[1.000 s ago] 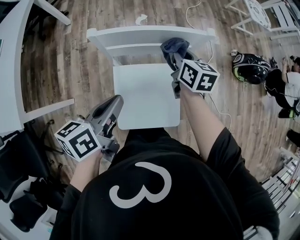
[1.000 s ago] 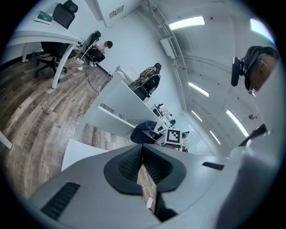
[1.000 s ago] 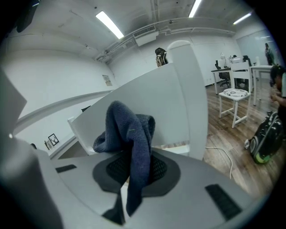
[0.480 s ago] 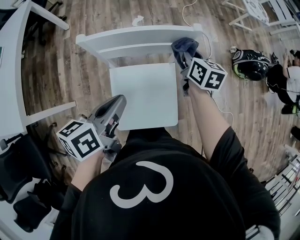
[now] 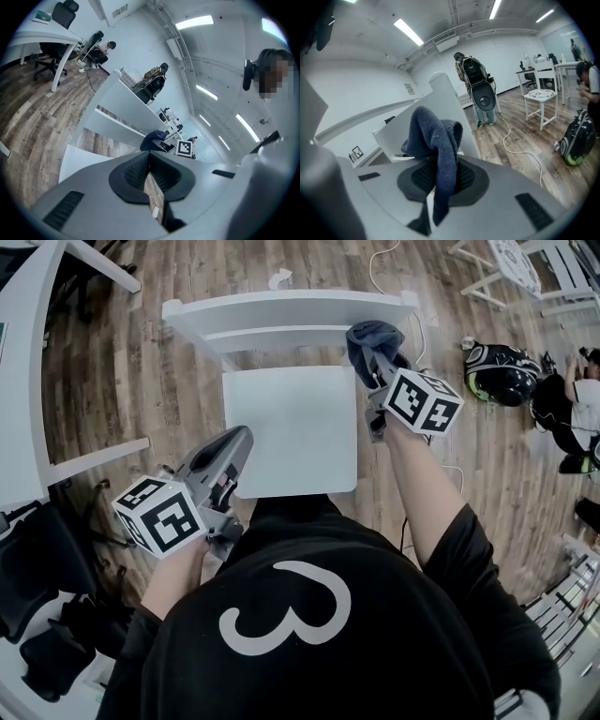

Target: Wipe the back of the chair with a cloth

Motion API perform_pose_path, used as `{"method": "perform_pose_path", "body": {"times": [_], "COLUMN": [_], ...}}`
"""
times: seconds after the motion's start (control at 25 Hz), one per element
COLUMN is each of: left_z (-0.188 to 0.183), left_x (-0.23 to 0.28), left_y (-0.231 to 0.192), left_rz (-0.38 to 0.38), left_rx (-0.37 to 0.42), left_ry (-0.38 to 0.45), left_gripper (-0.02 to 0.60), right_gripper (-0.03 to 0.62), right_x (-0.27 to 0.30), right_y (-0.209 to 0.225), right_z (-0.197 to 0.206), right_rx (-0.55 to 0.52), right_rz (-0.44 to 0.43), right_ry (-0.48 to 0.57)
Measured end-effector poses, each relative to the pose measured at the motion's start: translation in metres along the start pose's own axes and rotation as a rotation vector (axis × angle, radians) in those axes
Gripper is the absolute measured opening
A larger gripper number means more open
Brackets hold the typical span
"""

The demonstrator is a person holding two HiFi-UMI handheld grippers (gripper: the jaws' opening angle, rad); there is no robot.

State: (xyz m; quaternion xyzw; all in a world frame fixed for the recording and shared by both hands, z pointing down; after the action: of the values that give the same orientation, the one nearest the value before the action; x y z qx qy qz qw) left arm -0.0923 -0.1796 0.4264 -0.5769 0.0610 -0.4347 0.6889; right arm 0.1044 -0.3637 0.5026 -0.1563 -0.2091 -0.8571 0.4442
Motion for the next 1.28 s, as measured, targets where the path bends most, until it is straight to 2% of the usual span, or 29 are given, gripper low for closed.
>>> {"method": "perform_pose_path", "body": {"times": [0.32,0.76,0.96,1.28], "left_z": [-0.018,-0.054,-0.068,-0.083], "left_x": [-0.021,-0.064,-0.080,-0.103], "left_y": [-0.024,-0.075,-0.095,-0.118], "left_rz": [-0.011,-0.042,-0.056,-0.077], "left_rx": [-0.035,-0.077,-0.093,-0.111], "left_ry": [0.026,0.074,0.087,0.105], "left_gripper": [0.014,0.014,0.014,0.013], "right_gripper": [0.051,0.051,0.051,0.051], "right_x": [0.016,0.080,0.111,0.148], "right_y": [-0.070,-0.191,-0.220,-0.241], "right_z": [0.006,0.035,0.048,0.054], "right_rx": [-0.015,-0.054,-0.067,-0.056], "right_rz": [-0.127,-0.295,-0.297,-0.246], "right_ry": [0.006,-0.066,-0.086,-0.099]}}
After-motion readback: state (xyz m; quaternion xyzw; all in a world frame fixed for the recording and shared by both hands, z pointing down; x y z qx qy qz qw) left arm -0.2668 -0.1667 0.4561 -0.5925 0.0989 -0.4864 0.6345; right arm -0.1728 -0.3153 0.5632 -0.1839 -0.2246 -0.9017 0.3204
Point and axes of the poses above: the fingertips, and each gripper's own axes: x forward along the fingers, y to its right, z out of its underside, the point moved 1 cm from there along -x, backward along the fingers, and after that the axes turned 14 degrees about -x, right-handed, at the moved point
